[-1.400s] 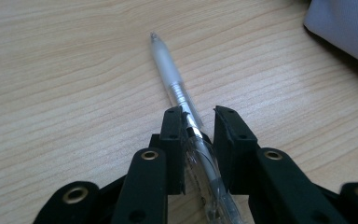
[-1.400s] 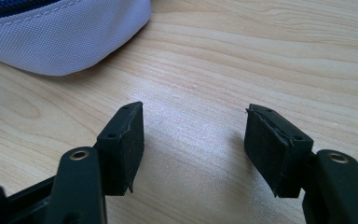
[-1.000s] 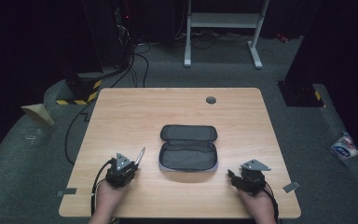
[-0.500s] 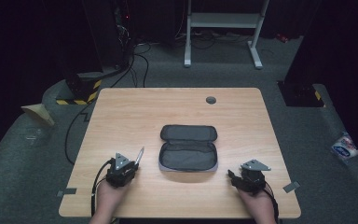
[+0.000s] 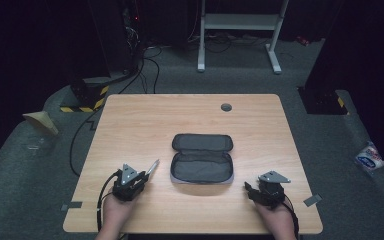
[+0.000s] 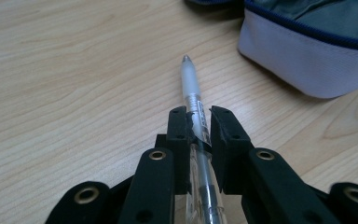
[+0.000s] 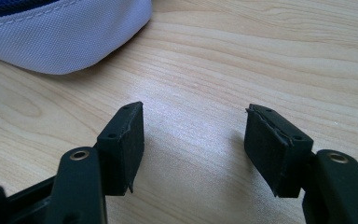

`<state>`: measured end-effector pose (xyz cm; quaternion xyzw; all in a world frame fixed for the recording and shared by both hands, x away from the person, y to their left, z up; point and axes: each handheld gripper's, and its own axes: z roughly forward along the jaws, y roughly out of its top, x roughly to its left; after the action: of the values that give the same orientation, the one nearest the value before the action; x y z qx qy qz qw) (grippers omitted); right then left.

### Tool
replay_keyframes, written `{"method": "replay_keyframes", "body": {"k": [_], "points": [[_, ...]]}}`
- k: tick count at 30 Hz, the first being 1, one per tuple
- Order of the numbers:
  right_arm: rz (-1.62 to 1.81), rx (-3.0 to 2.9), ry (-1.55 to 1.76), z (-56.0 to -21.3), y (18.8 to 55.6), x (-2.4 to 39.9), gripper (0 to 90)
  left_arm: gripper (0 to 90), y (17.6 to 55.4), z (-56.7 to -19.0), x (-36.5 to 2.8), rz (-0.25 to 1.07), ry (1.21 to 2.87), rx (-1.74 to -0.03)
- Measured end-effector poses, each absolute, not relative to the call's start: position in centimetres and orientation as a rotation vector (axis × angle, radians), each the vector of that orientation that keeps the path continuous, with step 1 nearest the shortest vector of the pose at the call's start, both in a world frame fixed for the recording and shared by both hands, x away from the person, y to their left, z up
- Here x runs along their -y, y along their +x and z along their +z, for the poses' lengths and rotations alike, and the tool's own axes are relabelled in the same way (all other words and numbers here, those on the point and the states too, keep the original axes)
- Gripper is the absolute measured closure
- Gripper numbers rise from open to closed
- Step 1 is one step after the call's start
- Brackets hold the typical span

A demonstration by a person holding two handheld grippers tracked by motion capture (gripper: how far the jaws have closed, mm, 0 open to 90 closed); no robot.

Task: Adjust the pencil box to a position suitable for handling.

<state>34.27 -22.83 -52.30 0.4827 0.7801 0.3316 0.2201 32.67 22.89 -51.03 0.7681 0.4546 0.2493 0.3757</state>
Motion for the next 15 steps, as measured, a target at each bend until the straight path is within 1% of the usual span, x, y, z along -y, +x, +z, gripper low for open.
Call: {"method": "replay_keyframes", "body": {"k": [7, 15], "points": [[0.917, -2.158, 1.335, -52.3, 34.3, 22.8, 37.5, 78.2, 32.0, -49.9, -22.8, 0.655, 1.920, -1.104], [0.918, -2.157, 1.340, -52.3, 34.3, 22.8, 37.5, 78.1, 31.6, -49.3, -22.4, 0.668, 1.916, -1.049]]}}
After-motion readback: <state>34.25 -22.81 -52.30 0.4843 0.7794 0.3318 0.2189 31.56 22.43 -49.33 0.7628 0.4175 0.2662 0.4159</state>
